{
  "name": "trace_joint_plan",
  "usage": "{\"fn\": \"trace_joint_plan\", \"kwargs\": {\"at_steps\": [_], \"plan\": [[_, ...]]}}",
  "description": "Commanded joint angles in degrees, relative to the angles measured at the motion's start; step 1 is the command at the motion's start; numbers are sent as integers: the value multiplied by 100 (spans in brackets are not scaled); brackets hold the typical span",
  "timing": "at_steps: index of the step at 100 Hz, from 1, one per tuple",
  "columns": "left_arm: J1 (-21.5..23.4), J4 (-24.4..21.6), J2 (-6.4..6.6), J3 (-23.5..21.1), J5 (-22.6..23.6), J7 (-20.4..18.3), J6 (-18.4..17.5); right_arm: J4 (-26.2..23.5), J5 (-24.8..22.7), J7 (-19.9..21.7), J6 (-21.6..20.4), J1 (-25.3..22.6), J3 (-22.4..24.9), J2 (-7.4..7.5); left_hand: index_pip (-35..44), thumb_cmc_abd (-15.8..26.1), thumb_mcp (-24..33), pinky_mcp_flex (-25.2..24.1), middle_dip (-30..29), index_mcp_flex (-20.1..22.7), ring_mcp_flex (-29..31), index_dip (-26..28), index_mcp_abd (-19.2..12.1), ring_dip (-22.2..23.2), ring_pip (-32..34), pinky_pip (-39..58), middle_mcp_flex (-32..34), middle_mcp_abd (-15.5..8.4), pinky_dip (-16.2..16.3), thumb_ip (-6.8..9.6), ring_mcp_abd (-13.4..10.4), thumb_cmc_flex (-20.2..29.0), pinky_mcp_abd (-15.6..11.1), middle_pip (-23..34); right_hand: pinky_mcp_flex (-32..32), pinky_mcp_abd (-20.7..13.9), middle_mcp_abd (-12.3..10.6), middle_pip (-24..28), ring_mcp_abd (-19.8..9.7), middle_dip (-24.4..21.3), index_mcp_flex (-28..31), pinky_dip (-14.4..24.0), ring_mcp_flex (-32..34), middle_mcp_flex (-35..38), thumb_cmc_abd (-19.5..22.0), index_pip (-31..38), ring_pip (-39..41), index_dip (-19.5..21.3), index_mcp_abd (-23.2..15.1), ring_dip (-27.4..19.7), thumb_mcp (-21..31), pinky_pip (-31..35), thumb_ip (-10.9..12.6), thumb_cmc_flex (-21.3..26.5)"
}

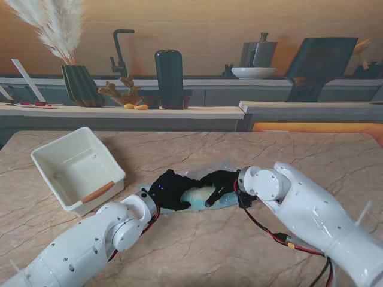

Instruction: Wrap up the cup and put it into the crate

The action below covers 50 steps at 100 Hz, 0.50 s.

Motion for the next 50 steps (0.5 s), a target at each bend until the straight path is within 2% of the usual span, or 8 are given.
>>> {"fn": "trace_joint_plan", "kwargs": {"at_steps": [1, 9, 15, 26, 35, 39, 45, 50], "plan": [[83, 407, 56, 63, 91, -59, 182, 10, 25, 99, -36, -231, 54, 149, 1489, 40, 536, 97, 423, 1034, 564, 502, 314, 184, 755, 249, 984, 152, 120, 11, 251, 283, -113, 1263, -136, 105, 103, 76, -120, -139, 533, 113, -262, -99, 469, 1597, -731, 279, -1206, -527, 81, -160, 505, -234], [51, 499, 43, 88, 59, -15, 233, -240, -82, 26, -42, -546, 467, 171, 1788, -10, 493, 196, 449, 1147, 664, 628, 271, 144, 920, 373, 1140, 143, 151, -77, 274, 237, -103, 1362, -276, 106, 157, -74, -74, -213, 157, 108, -557, -473, 687, 1241, -1013, 172, -1023, -686, -295, -214, 380, -692], [40, 578, 23, 95, 16, 70, 276, -516, -269, -147, -17, -859, 820, 176, 2014, 82, 125, 224, 385, 1256, 681, 628, 235, 50, 1016, 455, 1222, 187, 167, -307, 343, 306, -59, 1351, -384, 103, 192, -124, -33, -248, -30, 114, -721, -681, 1092, 1133, -1131, 174, -975, -751, -672, -252, 340, -931], [25, 758, -45, 84, -94, 352, 402, -1094, -708, -639, -141, -1506, 1450, 161, 2113, 191, -89, 216, 287, 1453, 643, 521, 321, -30, 1014, 472, 1244, 307, 170, -362, 461, 280, 26, 1237, -374, 81, 197, -105, -38, -251, -153, 136, -763, -776, 1380, 1054, -1154, 165, -979, -759, -862, -235, 360, -1029], [19, 861, -103, 24, -329, 424, 386, -1448, -1340, -1468, -562, -2021, 1847, 94, 2134, 388, -446, 184, 202, 1623, 621, 335, 351, -102, 1044, 485, 1266, 371, 176, -361, 548, 366, 94, 1154, -286, 74, 148, -45, -82, -233, -229, 152, -738, -775, 1403, 1023, -1144, 167, -1014, -757, -939, -200, 389, -1044], [10, 898, -128, -4, -473, 405, 362, -1565, -1684, -1903, -734, -2215, 1963, 54, 2175, 675, -1088, 143, 163, 1765, 588, 221, 342, -109, 1043, 483, 1283, 431, 186, -306, 618, 634, 152, 1075, -254, 89, 123, -17, -79, -228, -222, 153, -671, -767, 1362, 1025, -1118, 170, -1034, -752, -955, -192, 404, -1047], [-11, 941, -163, -45, -749, 319, 304, -1701, -2186, -2491, -913, -2446, 2071, 6, 2140, 823, -1285, 49, 113, 1943, 495, 104, 328, -125, 985, 428, 1213, 482, 170, -305, 676, 712, 155, 968, -229, 94, 90, 11, -103, -226, -254, 148, -651, -757, 1284, 1007, -1113, 162, -1060, -759, -959, -194, 421, -1056], [-35, 980, -193, -79, -1022, 183, 233, -1768, -2591, -2960, -995, -2586, 2106, -23, 2064, 1132, -1883, -43, 58, 2036, 372, 24, 378, -124, 880, 316, 1119, 518, 133, -195, 702, 947, 145, 837, -213, 103, 61, 29, -124, -230, -247, 139, -640, -757, 1194, 1006, -1117, 156, -1066, -771, -937, -201, 438, -1045]]}}
